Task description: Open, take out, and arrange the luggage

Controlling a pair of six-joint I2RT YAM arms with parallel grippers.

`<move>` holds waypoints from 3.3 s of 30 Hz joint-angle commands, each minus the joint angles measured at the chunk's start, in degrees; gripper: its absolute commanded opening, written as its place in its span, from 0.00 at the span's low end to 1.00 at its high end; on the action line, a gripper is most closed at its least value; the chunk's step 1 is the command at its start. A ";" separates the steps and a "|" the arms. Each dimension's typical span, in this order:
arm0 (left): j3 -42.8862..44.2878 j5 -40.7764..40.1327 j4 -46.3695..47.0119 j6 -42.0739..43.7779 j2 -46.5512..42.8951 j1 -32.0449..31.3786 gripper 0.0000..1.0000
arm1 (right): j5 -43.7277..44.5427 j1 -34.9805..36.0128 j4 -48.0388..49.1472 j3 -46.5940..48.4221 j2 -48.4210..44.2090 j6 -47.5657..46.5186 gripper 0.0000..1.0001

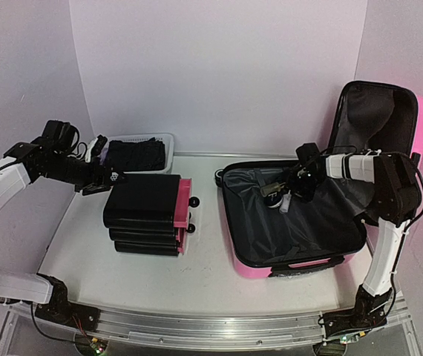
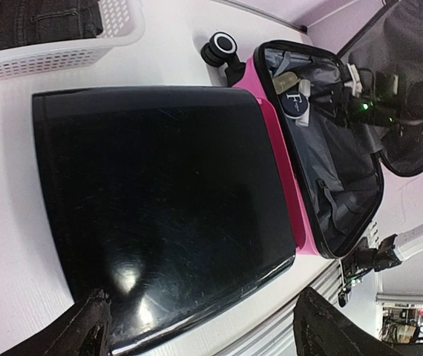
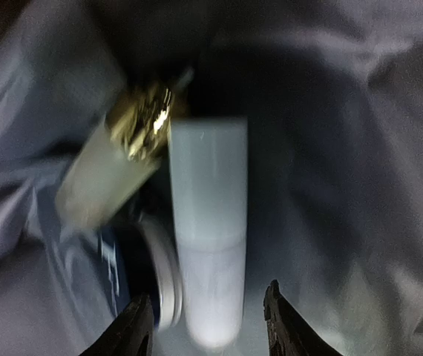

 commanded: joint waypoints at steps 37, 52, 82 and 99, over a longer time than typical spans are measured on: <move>7.59 16.58 22.39 -13.70 5.05 -13.57 0.90 | -14.62 0.21 13.45 -3.34 -18.76 2.02 0.07; 13.09 15.78 39.86 -18.64 19.72 -26.53 0.84 | -22.54 25.90 39.91 -0.96 -19.43 22.40 0.08; 6.98 -7.49 15.34 -8.85 4.87 -21.77 0.17 | -33.72 21.68 31.80 -4.52 -13.90 17.10 0.87; 6.33 -6.44 13.10 -8.43 3.24 -21.39 0.17 | -44.86 23.70 37.09 5.20 6.98 19.41 0.55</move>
